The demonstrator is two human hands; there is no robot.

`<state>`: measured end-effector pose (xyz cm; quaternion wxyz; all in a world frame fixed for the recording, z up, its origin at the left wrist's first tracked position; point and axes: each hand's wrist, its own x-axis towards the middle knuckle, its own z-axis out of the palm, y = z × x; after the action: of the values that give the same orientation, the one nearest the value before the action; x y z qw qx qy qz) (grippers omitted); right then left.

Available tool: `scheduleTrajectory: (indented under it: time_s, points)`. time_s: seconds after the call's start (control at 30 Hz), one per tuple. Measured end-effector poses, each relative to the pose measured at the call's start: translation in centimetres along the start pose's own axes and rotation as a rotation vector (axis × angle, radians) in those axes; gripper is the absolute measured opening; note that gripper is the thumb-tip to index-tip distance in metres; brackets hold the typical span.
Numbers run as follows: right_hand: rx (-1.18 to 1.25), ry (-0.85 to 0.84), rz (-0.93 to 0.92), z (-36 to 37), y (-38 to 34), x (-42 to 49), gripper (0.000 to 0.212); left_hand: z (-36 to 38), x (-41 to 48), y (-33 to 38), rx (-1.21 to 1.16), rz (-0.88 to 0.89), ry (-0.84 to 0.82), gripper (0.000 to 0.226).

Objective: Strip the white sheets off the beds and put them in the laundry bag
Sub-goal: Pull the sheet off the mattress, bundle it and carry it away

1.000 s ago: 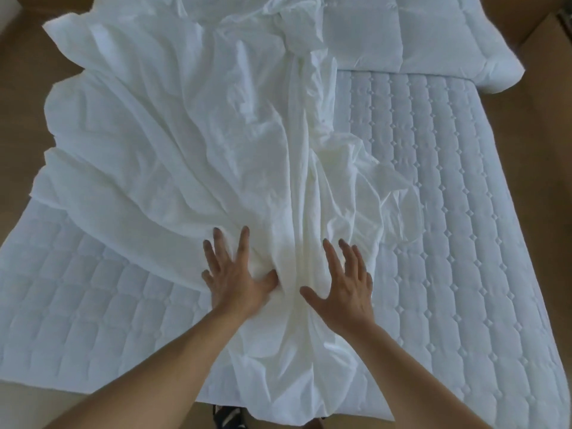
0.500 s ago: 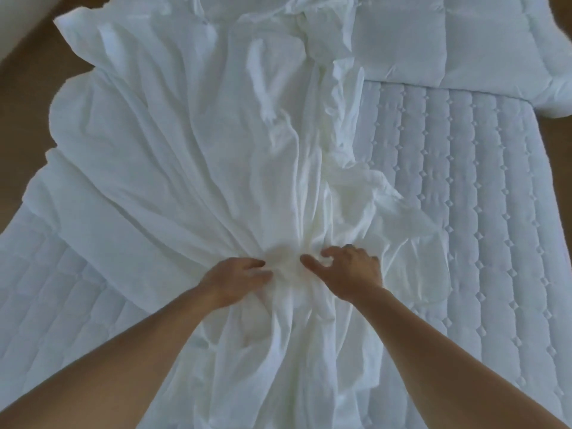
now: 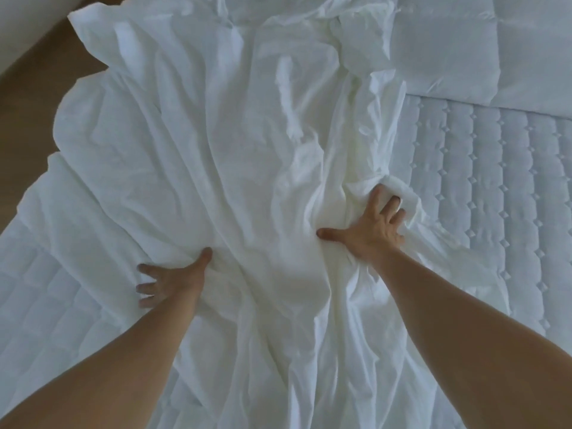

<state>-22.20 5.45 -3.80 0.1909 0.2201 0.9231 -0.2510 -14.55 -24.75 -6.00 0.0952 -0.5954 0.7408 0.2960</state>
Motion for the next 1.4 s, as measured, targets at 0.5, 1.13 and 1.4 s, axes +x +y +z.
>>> scheduleTrajectory:
  time_s: [0.5,1.13,1.4]
  points:
    - [0.323,-0.057,0.024,0.4,-5.6,-1.5,0.020,-2.6,-1.5,5.7,-0.399,0.183,-0.125,0.029]
    - [1.161,0.107,-0.129,-3.8,0.9,-32.8,0.083,-15.5,-25.6,-7.5,-0.817,0.532,-0.703,0.048]
    - [0.676,-0.024,0.397,8.0,11.4,-41.9,0.062,-12.2,-20.9,-25.9,-0.108,0.476,-0.619,0.045]
